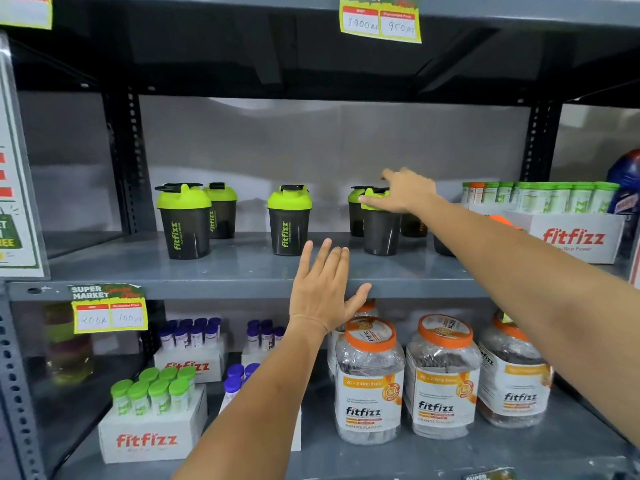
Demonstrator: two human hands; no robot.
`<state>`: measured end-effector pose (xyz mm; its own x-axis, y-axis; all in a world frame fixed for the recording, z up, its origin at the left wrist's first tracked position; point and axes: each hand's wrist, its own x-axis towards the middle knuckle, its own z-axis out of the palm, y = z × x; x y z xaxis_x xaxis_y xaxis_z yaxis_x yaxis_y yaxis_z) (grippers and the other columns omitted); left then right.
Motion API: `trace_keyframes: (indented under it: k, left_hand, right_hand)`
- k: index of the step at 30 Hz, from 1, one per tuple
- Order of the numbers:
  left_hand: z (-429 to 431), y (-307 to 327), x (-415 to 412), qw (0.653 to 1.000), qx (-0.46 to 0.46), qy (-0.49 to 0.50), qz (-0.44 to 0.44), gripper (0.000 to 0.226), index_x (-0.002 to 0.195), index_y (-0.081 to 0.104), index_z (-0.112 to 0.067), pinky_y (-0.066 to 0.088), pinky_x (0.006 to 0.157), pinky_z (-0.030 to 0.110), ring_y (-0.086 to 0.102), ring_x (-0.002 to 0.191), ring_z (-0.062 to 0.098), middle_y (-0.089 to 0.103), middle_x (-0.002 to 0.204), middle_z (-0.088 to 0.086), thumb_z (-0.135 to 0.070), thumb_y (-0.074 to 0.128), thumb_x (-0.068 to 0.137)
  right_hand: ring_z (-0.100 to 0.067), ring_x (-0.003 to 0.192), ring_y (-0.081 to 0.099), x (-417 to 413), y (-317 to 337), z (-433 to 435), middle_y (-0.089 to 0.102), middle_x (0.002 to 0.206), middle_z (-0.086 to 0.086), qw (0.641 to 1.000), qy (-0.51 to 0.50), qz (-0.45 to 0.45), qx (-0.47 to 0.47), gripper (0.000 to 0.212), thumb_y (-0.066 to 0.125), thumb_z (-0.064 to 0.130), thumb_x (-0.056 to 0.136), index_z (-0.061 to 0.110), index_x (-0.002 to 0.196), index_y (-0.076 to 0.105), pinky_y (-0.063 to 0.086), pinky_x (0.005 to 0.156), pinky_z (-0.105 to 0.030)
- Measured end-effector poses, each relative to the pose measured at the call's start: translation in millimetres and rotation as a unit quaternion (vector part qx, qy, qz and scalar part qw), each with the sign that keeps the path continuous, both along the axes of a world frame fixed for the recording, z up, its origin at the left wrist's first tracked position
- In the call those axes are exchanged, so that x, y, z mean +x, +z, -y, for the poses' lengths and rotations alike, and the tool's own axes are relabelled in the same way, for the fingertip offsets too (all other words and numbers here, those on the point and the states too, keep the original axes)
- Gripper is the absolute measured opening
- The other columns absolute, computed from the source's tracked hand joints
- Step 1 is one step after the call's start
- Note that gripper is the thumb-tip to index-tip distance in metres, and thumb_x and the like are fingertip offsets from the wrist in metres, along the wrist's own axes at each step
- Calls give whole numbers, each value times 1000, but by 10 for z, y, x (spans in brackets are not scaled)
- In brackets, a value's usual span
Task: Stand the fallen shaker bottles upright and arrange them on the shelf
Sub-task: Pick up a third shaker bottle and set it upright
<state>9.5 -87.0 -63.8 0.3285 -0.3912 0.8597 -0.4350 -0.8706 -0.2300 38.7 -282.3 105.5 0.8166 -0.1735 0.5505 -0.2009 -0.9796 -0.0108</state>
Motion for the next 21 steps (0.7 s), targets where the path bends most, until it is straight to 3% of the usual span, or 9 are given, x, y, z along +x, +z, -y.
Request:
trace_keyframes:
  k: [3, 5, 7, 9, 11, 13, 15, 18, 21]
  left_hand:
    - [8, -1, -12, 1000, -1, 2, -6, 70, 125, 63, -6, 16, 117, 49, 51, 130, 27, 66, 124, 9, -60, 34, 90]
    - [12, 2, -22, 1000, -6, 4, -7, 70, 124, 64, -6, 16, 117, 49, 52, 129, 27, 67, 122, 9, -59, 34, 90]
    - [14, -1, -30, 1000, -9, 4, -7, 69, 123, 64, -6, 16, 117, 49, 52, 128, 27, 68, 121, 9, -59, 34, 90]
    - [18, 0, -36, 1000, -10, 2, -8, 69, 122, 65, -6, 16, 117, 49, 53, 128, 27, 68, 120, 9, -59, 34, 90]
    - [21, 3, -39, 1000, -10, 1, -17, 70, 123, 64, -6, 16, 117, 49, 52, 129, 27, 68, 121, 9, -59, 33, 90]
    - [20, 5, -42, 1000, -9, 4, -23, 70, 124, 63, -7, 15, 118, 49, 51, 129, 27, 67, 121, 9, -60, 31, 91]
    - [22, 12, -47, 1000, -10, 2, -25, 70, 123, 64, -7, 15, 118, 49, 51, 129, 27, 67, 121, 9, -60, 32, 90]
    - [20, 18, -63, 1000, -15, 0, -28, 70, 122, 64, -7, 16, 117, 50, 52, 128, 28, 68, 120, 9, -60, 31, 90]
    - [18, 19, -70, 999, -17, -3, -38, 70, 122, 64, -6, 18, 116, 50, 52, 128, 28, 68, 120, 9, -60, 31, 90]
  right_hand:
    - [-34, 122, 51, 34, -25, 22, 55, 136, -13, 995, 21, -45, 87, 85, 56, 75, 72, 17, 134, 50, 46, 90, -40]
    - [-31, 124, 49, 13, 2, 17, 54, 139, -10, 990, 47, -41, 127, 69, 66, 55, 76, 19, 133, 54, 44, 93, -36]
    - [-26, 118, 47, -20, 64, 34, 52, 140, -6, 970, 93, -60, 216, 61, 70, 39, 67, 24, 125, 59, 42, 92, -33]
    - [-29, 123, 44, -63, 108, 64, 43, 144, -9, 955, 125, -61, 261, 67, 68, 42, 58, 31, 124, 59, 40, 93, -35]
    - [-38, 131, 41, -98, 115, 93, 36, 147, -13, 968, 114, -19, 225, 74, 69, 63, 61, 34, 127, 55, 40, 102, -43]
    - [-37, 127, 47, -135, 84, 92, 42, 141, -14, 985, 76, 5, 153, 82, 62, 79, 62, 29, 127, 55, 42, 103, -49]
    - [-33, 120, 52, -137, 51, 94, 50, 132, -11, 991, 60, -2, 117, 74, 65, 71, 68, 23, 123, 58, 46, 95, -43]
    - [-29, 120, 50, -93, 61, 94, 54, 134, -10, 985, 95, -14, 144, 51, 69, 41, 77, 17, 121, 60, 43, 86, -33]
    - [-31, 128, 44, -120, 69, 68, 41, 145, -11, 969, 140, -27, 199, 70, 76, 46, 72, 22, 133, 50, 38, 97, -38]
